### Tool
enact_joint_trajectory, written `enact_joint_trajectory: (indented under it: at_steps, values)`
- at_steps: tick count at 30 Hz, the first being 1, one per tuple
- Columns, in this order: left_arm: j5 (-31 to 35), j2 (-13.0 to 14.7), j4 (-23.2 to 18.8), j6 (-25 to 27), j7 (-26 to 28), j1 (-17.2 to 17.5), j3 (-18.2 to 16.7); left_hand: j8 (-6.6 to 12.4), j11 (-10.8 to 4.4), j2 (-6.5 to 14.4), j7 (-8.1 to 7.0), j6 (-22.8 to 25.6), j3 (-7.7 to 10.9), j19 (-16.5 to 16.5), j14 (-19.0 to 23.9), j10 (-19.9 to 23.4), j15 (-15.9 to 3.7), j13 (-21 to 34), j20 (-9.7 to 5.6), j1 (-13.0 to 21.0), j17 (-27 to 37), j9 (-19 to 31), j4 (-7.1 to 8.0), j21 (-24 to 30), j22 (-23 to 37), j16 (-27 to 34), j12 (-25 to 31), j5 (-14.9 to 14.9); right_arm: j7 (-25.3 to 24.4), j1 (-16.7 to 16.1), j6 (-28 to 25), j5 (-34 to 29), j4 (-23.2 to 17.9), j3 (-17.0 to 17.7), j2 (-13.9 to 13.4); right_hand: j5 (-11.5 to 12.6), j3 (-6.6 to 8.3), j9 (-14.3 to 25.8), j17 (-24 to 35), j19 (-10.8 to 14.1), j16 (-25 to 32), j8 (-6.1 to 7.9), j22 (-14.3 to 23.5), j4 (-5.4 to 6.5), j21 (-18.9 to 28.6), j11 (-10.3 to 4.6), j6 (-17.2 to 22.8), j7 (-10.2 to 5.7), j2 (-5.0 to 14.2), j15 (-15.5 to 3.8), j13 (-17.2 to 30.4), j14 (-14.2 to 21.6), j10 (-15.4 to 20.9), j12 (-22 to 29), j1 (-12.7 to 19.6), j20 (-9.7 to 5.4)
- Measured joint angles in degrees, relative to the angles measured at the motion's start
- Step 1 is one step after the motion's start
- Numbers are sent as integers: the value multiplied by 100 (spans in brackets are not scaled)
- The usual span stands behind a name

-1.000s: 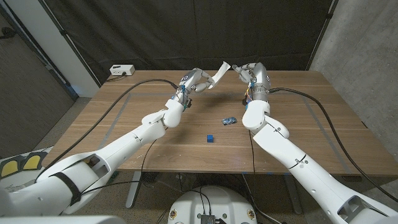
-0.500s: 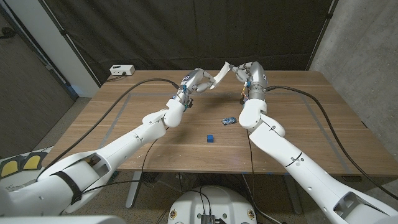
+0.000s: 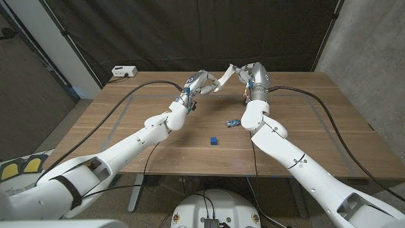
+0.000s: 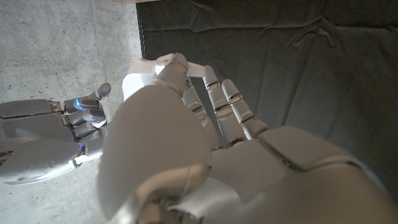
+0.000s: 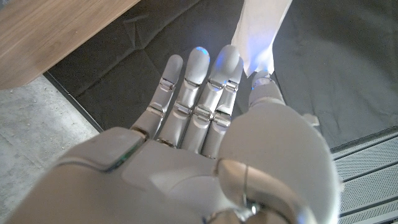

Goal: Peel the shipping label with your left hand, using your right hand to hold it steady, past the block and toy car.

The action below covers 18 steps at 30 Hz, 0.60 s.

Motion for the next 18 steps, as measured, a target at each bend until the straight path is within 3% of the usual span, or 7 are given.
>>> enact_joint_trajectory:
  at_steps: [7,13,18]
  values:
    - [31,11,-33,-27,20,25,-19,0,0,0,0,0,-1,-18,0,0,0,5,-18,0,26,4,-1,51,0,0,-10,0,52,29,10,-45,16,-45,-46,-7,110,0,0,-31,21,-46,-5,-76,89,-55,51,-51,180,0,-20,0,12,41,242,-31]
    - [37,16,-60,-27,55,51,-43,-44,0,0,0,0,-1,-18,0,0,0,8,-18,0,27,-4,-2,74,0,-21,-23,0,75,31,200,-117,36,-63,-85,-140,330,-4,28,-103,54,-15,9,-201,317,-121,371,-81,320,-39,-29,101,206,151,764,-102]
    - [43,14,-64,-30,92,59,-55,-44,0,-1,0,0,-17,-19,0,0,0,32,-17,0,26,-13,-18,95,-18,-21,-27,0,21,26,380,-200,99,-81,-109,-221,446,-5,119,-121,66,-6,38,-206,478,-120,470,-79,382,-63,-6,164,266,195,940,-149]
